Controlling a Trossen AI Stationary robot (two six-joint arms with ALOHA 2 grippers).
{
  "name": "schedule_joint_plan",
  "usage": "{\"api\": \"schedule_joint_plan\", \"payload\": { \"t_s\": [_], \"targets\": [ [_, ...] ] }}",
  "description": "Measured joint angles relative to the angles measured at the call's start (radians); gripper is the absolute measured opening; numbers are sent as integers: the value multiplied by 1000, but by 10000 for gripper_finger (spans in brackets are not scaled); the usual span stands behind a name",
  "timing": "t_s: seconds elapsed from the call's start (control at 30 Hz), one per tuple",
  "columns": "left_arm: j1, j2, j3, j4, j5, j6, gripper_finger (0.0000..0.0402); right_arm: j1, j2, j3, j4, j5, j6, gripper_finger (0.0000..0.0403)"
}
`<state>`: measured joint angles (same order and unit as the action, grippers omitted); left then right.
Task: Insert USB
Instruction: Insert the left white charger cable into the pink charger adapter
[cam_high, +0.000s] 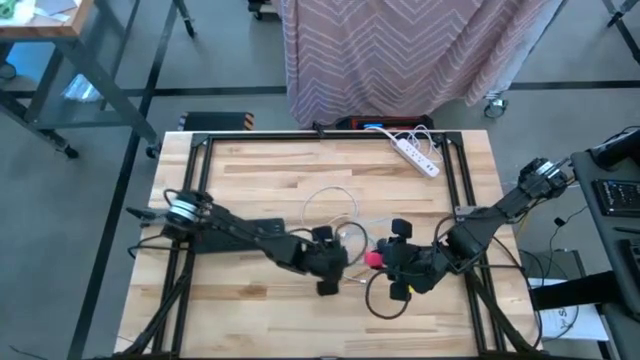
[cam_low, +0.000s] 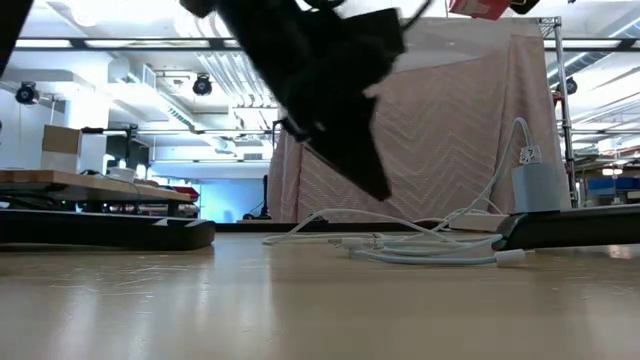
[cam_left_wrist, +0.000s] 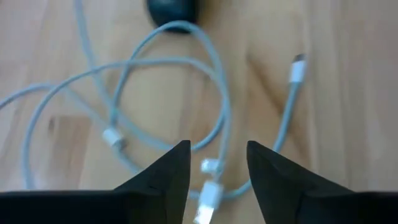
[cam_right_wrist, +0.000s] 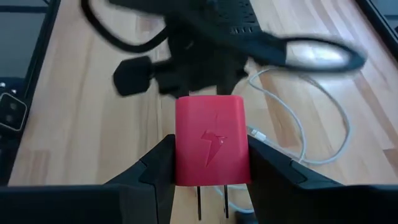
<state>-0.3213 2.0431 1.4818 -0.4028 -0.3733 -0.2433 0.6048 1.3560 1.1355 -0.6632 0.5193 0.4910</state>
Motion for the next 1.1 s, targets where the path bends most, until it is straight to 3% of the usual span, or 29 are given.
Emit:
{"api": "schedule_joint_plan", "payload": {
  "t_s": [0.23,0.83,1.1],
  "targets": [
    [5,70,96,-146,24,-26,126,17,2,-12,-15,3,33,140],
    [35,146,87,-118,54,-38,114,17,2,-16,-12,4,52,140],
    [47,186,83,-101,91,-35,10,19,2,-16,-13,5,48,140]
  ]
}}
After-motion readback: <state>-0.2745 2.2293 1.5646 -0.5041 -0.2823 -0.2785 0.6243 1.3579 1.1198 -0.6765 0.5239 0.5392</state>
